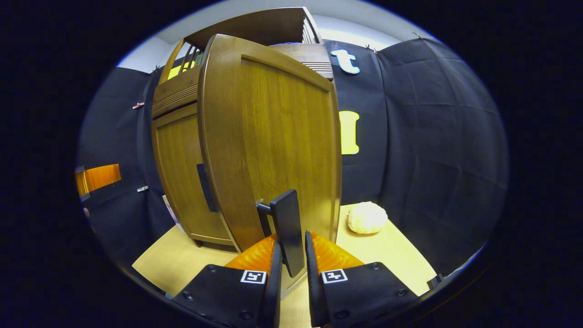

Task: Open the right door of the double-door shoe cabinet with the right hand, and open the left door with the left hand.

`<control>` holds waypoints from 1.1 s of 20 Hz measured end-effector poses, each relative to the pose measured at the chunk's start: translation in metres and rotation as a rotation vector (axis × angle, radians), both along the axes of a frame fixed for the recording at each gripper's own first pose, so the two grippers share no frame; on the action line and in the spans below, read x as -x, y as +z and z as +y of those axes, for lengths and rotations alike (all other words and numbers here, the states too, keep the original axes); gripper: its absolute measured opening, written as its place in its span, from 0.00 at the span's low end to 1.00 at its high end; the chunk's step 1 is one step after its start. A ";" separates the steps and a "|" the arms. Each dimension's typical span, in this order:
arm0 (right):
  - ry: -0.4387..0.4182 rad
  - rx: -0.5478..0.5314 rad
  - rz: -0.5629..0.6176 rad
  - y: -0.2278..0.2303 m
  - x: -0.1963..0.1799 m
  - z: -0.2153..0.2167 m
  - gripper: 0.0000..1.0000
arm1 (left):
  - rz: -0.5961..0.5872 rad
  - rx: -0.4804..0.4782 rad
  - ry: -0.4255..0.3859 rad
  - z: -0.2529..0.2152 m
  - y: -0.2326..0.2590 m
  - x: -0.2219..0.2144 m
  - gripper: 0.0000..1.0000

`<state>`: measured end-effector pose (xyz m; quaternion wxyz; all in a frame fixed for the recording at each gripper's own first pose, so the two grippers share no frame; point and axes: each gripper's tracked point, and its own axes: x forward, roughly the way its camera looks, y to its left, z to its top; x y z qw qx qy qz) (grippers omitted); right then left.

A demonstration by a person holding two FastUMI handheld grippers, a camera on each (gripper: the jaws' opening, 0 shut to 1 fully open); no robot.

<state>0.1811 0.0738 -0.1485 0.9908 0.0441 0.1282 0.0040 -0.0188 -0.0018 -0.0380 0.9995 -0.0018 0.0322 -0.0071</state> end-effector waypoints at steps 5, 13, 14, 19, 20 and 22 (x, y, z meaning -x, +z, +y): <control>-0.035 0.021 -0.001 0.001 -0.001 -0.003 0.29 | -0.013 0.010 -0.045 -0.020 0.005 -0.005 0.95; -0.065 -0.030 0.010 0.003 0.004 -0.058 0.16 | -0.018 0.021 -0.092 -0.045 0.005 -0.009 0.95; -0.044 -0.036 0.014 0.002 0.007 -0.063 0.08 | -0.014 0.021 -0.096 -0.048 0.004 -0.010 0.95; -0.014 -0.043 0.021 -0.001 0.015 -0.100 0.08 | 0.016 0.029 -0.112 -0.061 -0.006 -0.026 0.93; -0.026 -0.047 0.020 0.000 0.017 -0.107 0.08 | 0.018 0.031 -0.113 -0.064 -0.006 -0.031 0.95; -0.051 -0.046 0.022 -0.003 0.022 -0.118 0.08 | 0.022 0.032 -0.116 -0.070 -0.008 -0.043 0.95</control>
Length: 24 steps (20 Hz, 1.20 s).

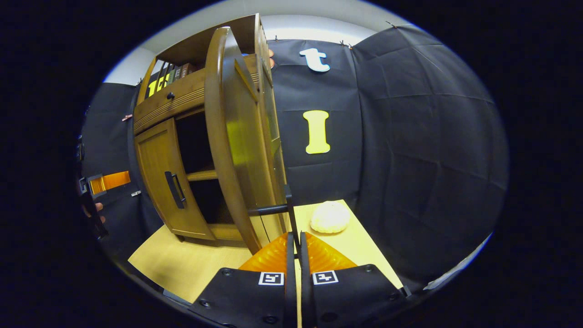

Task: Open the right door of the double-door shoe cabinet with the right hand, and open the left door with the left hand.

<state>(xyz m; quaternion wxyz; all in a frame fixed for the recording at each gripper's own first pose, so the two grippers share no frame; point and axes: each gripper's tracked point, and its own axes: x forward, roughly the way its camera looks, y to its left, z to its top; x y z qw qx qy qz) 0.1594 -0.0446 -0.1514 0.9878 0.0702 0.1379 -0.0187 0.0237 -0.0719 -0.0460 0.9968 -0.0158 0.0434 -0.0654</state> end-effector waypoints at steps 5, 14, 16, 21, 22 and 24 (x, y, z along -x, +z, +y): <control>0.031 0.047 0.000 0.001 0.017 0.000 0.12 | 0.011 -0.004 -0.012 -0.015 -0.010 -0.033 0.95; -0.209 0.169 -0.186 0.063 0.018 -0.076 0.98 | 0.078 -0.020 0.049 -0.009 -0.058 -0.119 0.94; -0.207 0.114 -0.155 0.057 0.015 -0.079 0.95 | 0.098 -0.038 0.057 -0.006 -0.070 -0.136 0.90; -0.273 0.175 -0.148 0.056 0.017 -0.106 0.94 | 0.130 -0.033 0.065 -0.001 -0.090 -0.165 0.78; -0.279 0.173 -0.152 0.059 0.017 -0.108 0.98 | 0.129 -0.037 0.070 0.000 -0.091 -0.169 0.73; -0.290 0.169 -0.157 0.063 0.018 -0.110 0.98 | 0.126 -0.041 0.073 -0.002 -0.093 -0.175 0.65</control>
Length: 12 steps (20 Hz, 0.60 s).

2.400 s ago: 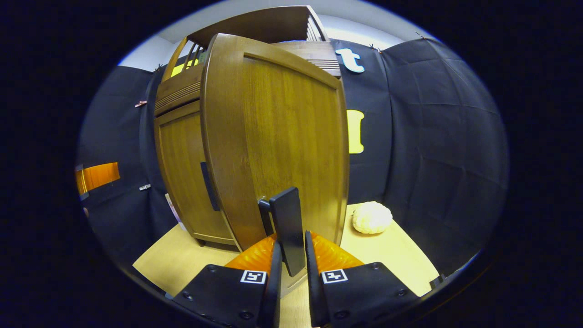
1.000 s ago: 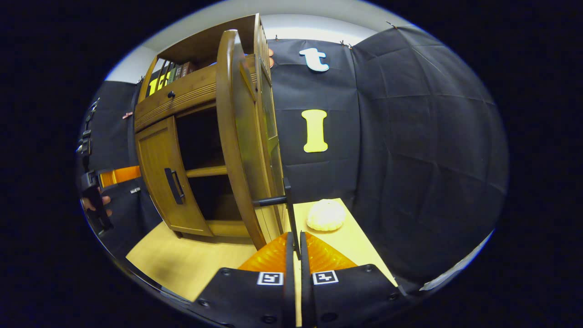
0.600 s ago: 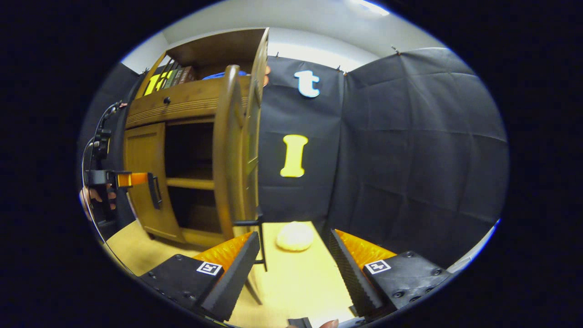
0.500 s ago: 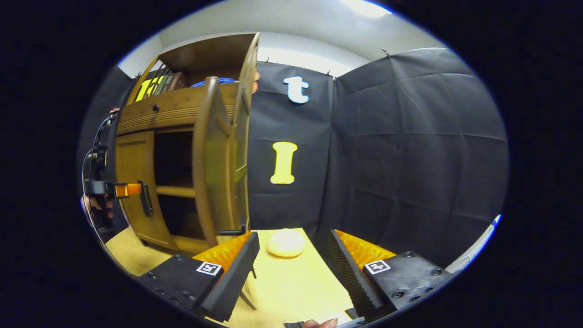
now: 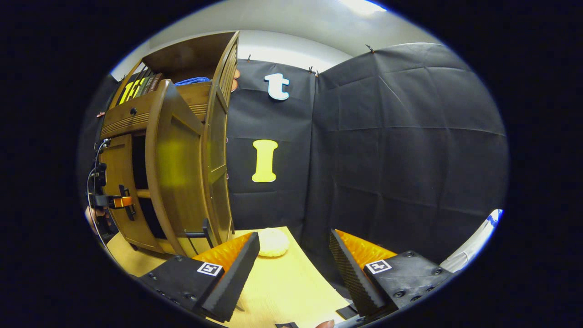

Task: Open the right door of the double-door shoe cabinet with the right hand, and open the left door with the left hand.

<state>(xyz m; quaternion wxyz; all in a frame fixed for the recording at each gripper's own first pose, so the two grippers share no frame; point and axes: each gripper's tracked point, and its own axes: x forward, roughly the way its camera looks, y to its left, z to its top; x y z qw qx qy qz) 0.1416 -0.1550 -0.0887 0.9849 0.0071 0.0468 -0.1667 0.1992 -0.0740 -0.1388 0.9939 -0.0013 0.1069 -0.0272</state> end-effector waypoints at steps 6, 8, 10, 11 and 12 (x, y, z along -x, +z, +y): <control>-0.007 -0.005 -0.011 0.011 0.006 0.000 0.98 | -0.002 0.006 -0.003 -0.001 -0.001 -0.004 0.35; -0.005 0.002 -0.011 0.014 0.008 0.003 0.98 | 0.006 0.012 -0.010 -0.001 -0.002 -0.001 0.34; -0.004 0.011 -0.020 0.020 0.011 0.010 0.98 | 0.008 0.016 -0.012 0.001 -0.002 0.008 0.34; -0.001 0.012 -0.025 0.023 0.013 0.013 1.00 | 0.004 0.015 -0.014 0.002 -0.002 0.015 0.33; 0.006 0.013 -0.030 0.026 0.016 0.018 0.98 | 0.004 0.015 -0.016 0.004 -0.002 0.022 0.33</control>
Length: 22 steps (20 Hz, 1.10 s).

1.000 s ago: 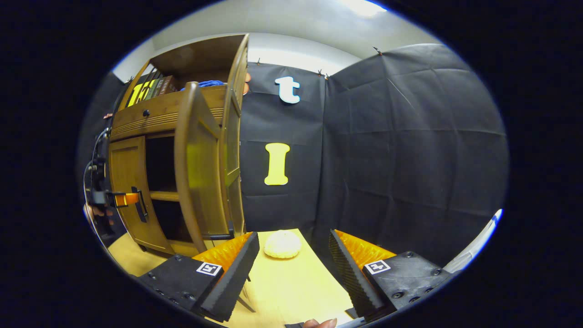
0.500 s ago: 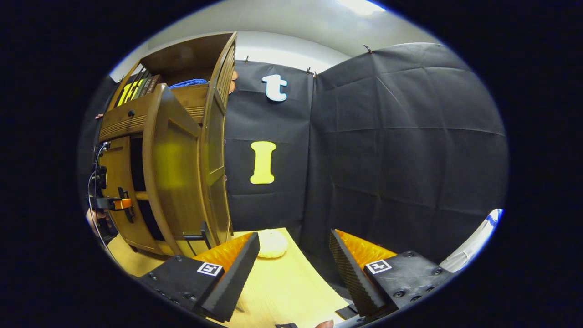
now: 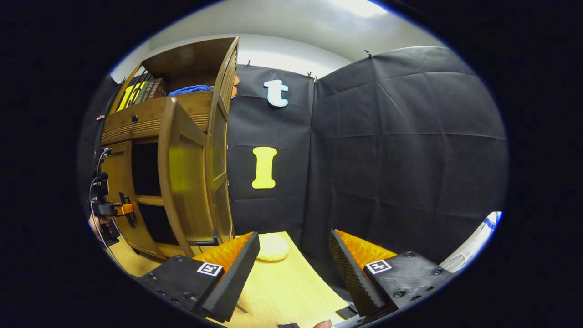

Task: Open the right door of the double-door shoe cabinet with the right hand, and open the left door with the left hand.

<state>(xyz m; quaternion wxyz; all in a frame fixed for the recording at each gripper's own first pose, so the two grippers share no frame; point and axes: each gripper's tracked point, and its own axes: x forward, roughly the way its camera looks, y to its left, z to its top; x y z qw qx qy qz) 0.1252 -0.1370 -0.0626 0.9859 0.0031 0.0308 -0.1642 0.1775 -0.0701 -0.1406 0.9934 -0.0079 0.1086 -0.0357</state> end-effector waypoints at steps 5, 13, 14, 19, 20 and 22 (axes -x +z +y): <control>0.030 0.013 -0.041 0.019 0.009 0.031 1.00 | 0.002 0.002 -0.022 0.015 0.002 0.040 0.33; 0.121 0.029 -0.019 0.009 0.017 0.094 0.98 | -0.002 -0.004 -0.031 0.057 0.003 0.107 0.31; 0.135 0.024 -0.015 0.006 0.016 0.103 0.98 | -0.004 -0.004 -0.028 0.064 0.003 0.115 0.31; 0.209 0.011 -0.003 0.001 0.002 0.145 0.99 | -0.015 -0.009 0.005 0.099 0.001 0.146 0.29; 0.224 0.012 -0.001 0.001 -0.001 0.153 0.99 | -0.017 -0.008 0.014 0.106 0.002 0.150 0.27; 0.215 0.027 0.002 -0.002 -0.005 0.161 0.99 | -0.020 -0.013 0.030 0.117 0.003 0.158 0.25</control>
